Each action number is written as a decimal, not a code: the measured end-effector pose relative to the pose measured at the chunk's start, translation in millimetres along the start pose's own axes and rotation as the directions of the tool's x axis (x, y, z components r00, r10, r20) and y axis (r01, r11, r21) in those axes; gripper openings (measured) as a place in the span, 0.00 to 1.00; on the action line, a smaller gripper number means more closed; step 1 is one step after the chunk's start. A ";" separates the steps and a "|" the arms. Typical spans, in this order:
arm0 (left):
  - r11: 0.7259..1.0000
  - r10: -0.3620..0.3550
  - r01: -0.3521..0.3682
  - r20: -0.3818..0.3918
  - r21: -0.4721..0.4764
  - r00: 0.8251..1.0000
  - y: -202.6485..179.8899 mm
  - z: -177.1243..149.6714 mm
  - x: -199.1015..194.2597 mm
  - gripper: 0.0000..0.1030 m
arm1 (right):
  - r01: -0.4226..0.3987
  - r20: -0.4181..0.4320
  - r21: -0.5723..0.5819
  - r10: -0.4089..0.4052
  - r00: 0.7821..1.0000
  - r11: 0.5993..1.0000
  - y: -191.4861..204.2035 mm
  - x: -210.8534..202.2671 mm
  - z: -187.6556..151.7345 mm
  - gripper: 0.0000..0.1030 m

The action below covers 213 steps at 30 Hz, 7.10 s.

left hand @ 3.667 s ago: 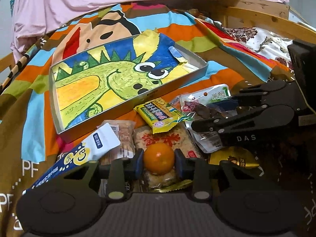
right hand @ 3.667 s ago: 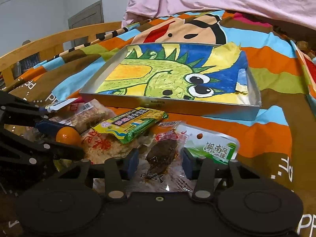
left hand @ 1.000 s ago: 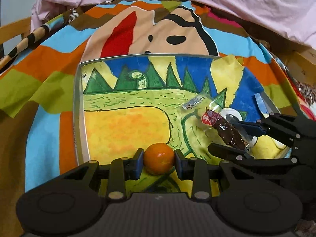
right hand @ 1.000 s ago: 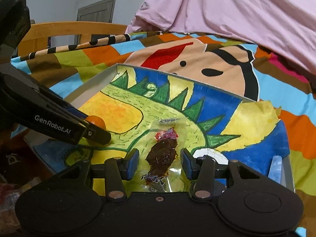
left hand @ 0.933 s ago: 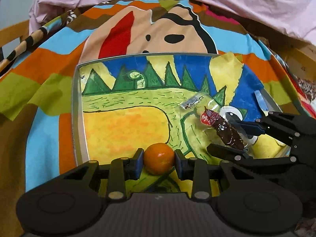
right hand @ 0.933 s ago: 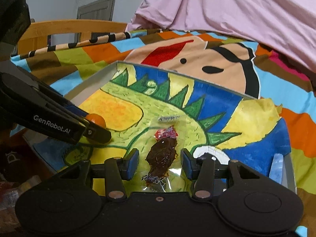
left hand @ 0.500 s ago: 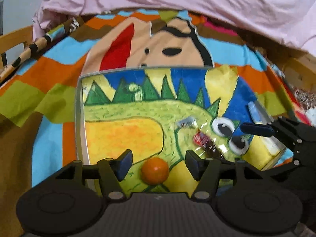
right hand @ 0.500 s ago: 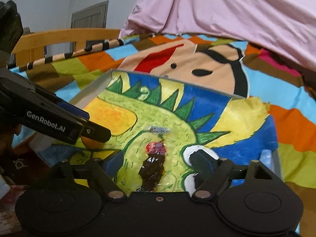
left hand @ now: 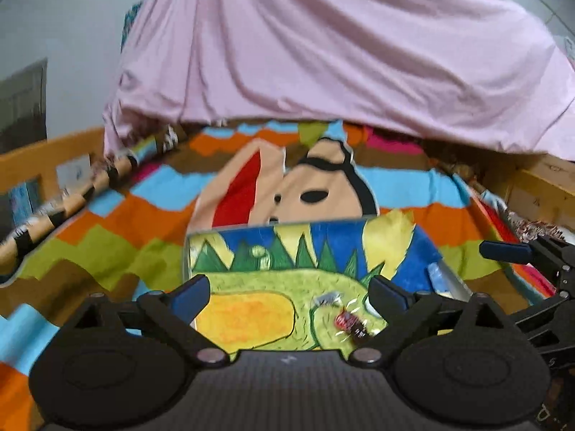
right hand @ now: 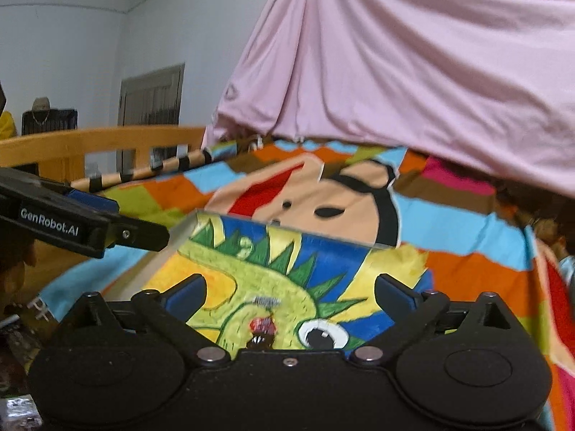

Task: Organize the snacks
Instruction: 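Raise both tools away from the tray back over the snack pile, then move the left tool to the gold foil packet while the right tool reaches the white-green packet, then close the left tool on the gold foil packet while the right tool closes on the white-green packet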

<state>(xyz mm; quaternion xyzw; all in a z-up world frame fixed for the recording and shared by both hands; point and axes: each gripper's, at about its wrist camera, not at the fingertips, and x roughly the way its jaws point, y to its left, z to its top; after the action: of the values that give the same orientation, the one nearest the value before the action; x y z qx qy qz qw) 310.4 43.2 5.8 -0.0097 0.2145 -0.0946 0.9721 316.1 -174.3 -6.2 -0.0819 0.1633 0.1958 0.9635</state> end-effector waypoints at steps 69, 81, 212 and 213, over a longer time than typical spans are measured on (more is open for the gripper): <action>0.970 -0.228 0.241 -0.229 0.028 0.946 -124.4 -148.0 -134.6 1.00 | -0.011 -0.211 0.091 0.030 0.977 0.996 -7.8 -225.2 -105.6 0.99; 0.946 -0.265 0.312 -0.345 0.088 0.900 -128.8 -145.2 -91.0 0.99 | -0.126 -0.262 -0.028 0.114 0.958 0.992 -15.6 -174.3 -113.6 0.99; 0.936 -0.316 0.175 -0.508 -0.307 0.802 -112.8 -138.0 -44.6 0.44 | -0.152 -0.323 0.107 0.179 0.929 0.983 -22.0 -158.8 -108.8 0.42; 0.940 -0.311 0.179 -0.513 -0.291 0.800 -116.4 -137.7 -42.5 0.49 | -0.147 -0.325 0.103 0.173 0.930 0.984 -21.8 -160.8 -109.3 0.42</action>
<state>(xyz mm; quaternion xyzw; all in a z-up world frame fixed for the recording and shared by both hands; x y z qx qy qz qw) 194.0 -60.1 -94.6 -0.1211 0.4918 -0.1939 0.8401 154.2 -274.8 -50.4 -0.0629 0.3370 0.2508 0.9053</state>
